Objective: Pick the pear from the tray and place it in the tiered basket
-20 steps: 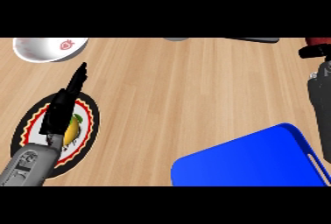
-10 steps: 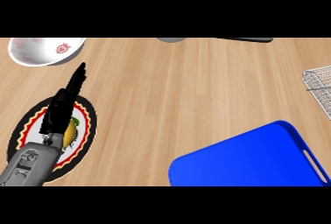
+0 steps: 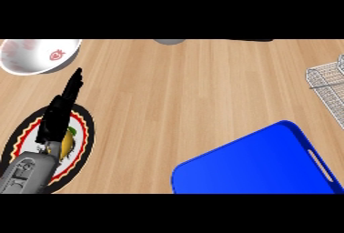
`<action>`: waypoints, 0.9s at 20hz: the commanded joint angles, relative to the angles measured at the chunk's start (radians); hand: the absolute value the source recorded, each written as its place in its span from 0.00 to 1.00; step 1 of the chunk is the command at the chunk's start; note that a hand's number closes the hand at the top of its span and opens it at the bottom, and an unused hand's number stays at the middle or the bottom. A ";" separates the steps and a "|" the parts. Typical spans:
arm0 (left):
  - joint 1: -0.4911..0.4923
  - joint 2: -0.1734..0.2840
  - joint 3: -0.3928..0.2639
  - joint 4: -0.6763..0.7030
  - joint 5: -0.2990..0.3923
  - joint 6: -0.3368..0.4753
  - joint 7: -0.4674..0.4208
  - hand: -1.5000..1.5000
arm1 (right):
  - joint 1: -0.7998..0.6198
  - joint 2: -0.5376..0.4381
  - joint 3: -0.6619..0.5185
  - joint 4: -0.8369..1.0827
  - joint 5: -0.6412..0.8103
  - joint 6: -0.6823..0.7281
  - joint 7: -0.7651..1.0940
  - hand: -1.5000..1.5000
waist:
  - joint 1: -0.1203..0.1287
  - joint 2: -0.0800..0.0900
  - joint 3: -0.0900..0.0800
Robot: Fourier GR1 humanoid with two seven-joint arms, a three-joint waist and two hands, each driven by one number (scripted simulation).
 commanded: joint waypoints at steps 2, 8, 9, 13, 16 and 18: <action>-0.002 0.026 0.040 0.019 0.022 -0.029 -0.028 0.50 | -0.017 -0.088 -0.006 0.145 0.065 0.006 0.061 1.00 | -0.010 0.006 0.000; 0.037 -0.011 0.023 0.033 -0.009 0.008 -0.031 0.50 | -0.012 -0.138 0.024 0.239 0.146 0.102 0.102 1.00 | -0.036 -0.008 0.000; 0.017 0.003 0.044 0.029 0.008 -0.006 -0.030 0.50 | -0.042 -0.154 0.025 0.253 0.154 0.135 0.110 1.00 | -0.032 -0.007 0.000; 0.052 0.005 0.043 -0.027 -0.004 0.001 0.007 0.50 | -0.022 -0.156 0.014 0.279 0.152 0.113 0.075 1.00 | -0.039 -0.016 0.001; 0.065 0.019 0.050 -0.057 0.008 -0.030 0.026 0.50 | -0.032 -0.168 -0.025 0.284 0.104 0.123 0.001 1.00 | -0.050 -0.020 0.002; 0.055 0.003 0.059 -0.022 -0.002 -0.018 0.009 0.50 | -0.012 -0.172 -0.040 0.300 0.089 0.089 -0.033 1.00 | -0.048 -0.015 0.002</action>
